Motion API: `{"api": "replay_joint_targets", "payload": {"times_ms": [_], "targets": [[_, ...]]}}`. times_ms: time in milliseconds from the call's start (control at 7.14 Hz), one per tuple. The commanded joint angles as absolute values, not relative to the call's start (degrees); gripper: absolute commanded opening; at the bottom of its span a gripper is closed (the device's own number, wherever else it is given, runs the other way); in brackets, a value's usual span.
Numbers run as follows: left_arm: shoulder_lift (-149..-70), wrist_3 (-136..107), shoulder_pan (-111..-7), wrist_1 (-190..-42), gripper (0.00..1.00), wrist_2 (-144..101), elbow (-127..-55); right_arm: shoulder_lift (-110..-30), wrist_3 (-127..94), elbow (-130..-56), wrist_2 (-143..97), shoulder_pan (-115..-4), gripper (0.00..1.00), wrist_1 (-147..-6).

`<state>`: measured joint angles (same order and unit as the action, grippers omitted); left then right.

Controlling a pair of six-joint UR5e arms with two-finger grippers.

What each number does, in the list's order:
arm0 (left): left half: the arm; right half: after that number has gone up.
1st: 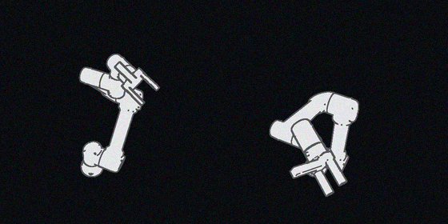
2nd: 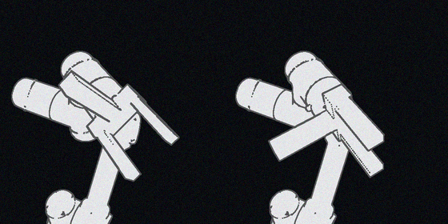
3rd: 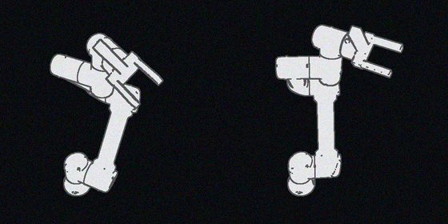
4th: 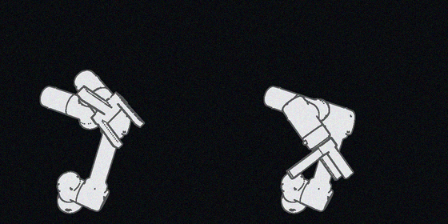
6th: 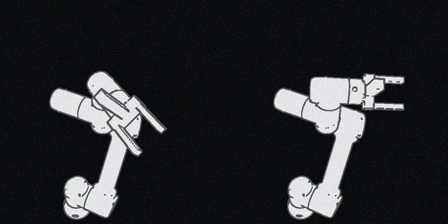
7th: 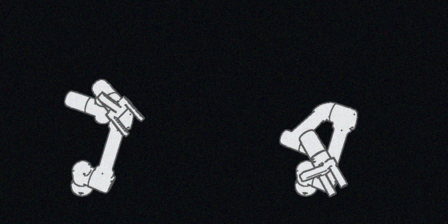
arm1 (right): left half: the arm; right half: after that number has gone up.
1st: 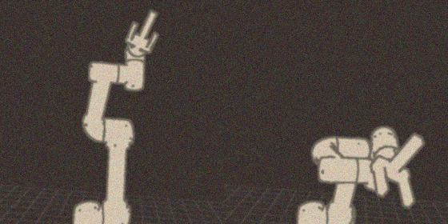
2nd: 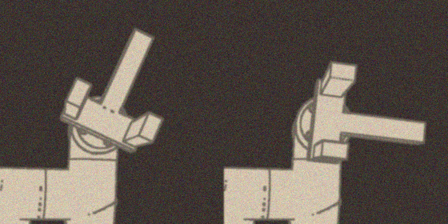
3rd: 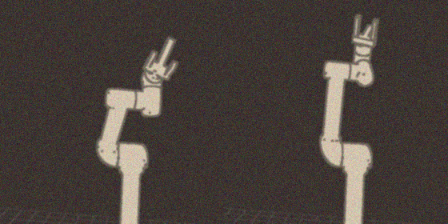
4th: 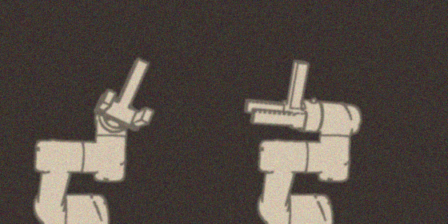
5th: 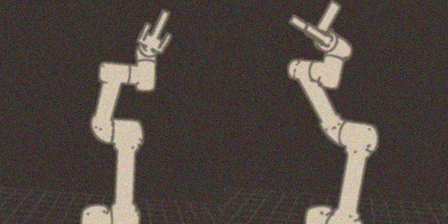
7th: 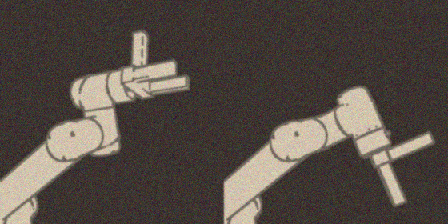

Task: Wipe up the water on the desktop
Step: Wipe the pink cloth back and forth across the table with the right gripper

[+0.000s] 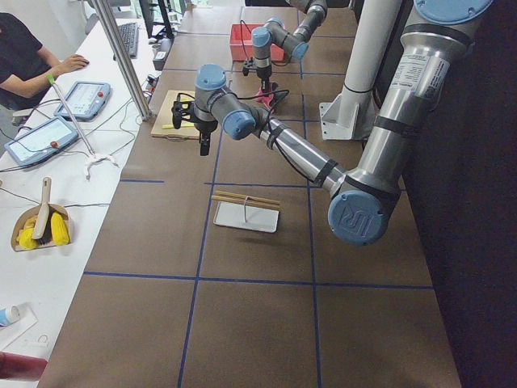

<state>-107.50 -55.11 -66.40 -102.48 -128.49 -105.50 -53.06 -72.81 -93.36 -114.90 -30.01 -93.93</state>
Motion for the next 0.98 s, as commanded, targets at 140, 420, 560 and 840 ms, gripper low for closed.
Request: {"api": "replay_joint_targets", "payload": {"times_ms": [140,420,560,840], "targets": [[-107.49,-55.11,-66.62,-102.48,1.0,-128.5,-105.21,-65.59,-65.27,-101.99,-115.31,-34.61,0.0,-93.78],[-107.49,-55.11,-66.8,-102.48,1.0,-128.5,-105.03,-74.06,-59.52,-108.94,-115.92,-38.65,0.0,-94.13],[-107.49,-55.11,-66.97,-102.48,1.0,-128.5,-105.03,-78.18,-59.42,-114.99,-116.36,-42.07,0.0,-94.48],[-107.32,-55.11,-67.23,-102.48,1.0,-128.58,-105.46,-86.27,-49.57,-120.22,-126.77,-58.01,0.0,-94.39]]}}
